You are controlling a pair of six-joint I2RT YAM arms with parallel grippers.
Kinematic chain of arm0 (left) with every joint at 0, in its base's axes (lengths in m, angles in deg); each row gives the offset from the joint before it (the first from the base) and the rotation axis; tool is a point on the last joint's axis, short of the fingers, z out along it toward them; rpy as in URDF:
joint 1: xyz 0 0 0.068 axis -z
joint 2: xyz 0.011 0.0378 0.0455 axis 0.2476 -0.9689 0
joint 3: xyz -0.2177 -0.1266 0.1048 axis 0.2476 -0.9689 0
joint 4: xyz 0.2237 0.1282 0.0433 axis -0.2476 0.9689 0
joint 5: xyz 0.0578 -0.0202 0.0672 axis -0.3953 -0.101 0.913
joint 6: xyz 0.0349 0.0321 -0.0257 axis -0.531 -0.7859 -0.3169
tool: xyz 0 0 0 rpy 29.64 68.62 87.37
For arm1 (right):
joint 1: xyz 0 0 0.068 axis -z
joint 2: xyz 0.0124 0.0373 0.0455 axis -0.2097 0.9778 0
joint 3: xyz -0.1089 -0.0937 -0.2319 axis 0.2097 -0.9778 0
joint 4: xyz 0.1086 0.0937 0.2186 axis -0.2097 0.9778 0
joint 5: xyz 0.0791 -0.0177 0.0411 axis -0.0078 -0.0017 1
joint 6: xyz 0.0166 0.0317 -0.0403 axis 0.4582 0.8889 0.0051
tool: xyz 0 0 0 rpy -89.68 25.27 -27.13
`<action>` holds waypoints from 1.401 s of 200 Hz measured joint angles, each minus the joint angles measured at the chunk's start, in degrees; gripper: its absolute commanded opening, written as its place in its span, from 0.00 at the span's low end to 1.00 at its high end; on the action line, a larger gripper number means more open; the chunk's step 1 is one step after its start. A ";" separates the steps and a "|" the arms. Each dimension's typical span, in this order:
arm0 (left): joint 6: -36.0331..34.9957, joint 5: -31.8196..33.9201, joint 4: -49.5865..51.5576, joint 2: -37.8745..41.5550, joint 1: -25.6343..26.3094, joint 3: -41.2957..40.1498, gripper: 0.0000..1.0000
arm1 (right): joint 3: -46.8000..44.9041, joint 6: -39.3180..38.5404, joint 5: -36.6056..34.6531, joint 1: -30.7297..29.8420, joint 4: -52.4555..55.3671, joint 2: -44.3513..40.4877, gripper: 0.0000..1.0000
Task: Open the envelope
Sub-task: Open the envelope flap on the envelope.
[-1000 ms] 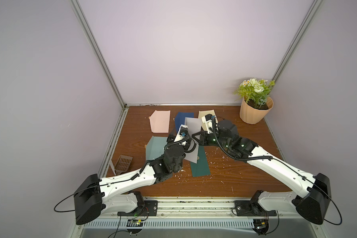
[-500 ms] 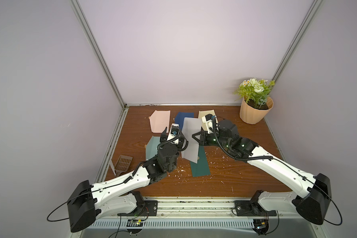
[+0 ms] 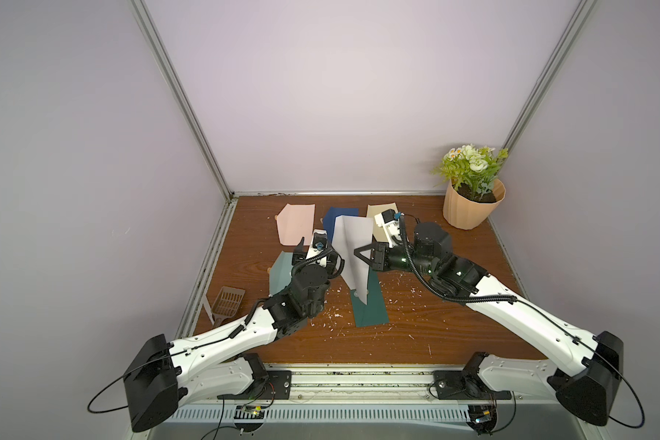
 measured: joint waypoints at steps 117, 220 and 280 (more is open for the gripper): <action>4.28 -2.89 0.46 3.82 -1.97 -1.88 0.76 | -3.21 6.14 7.10 0.15 -9.29 -0.72 0.00; 13.38 -32.85 -0.26 6.75 -14.75 -5.66 0.79 | -5.22 11.96 12.66 0.15 -19.30 -0.63 0.00; 17.94 -44.54 -3.91 12.04 -18.47 -10.51 0.82 | -5.31 11.32 13.03 0.31 -18.88 -0.33 0.00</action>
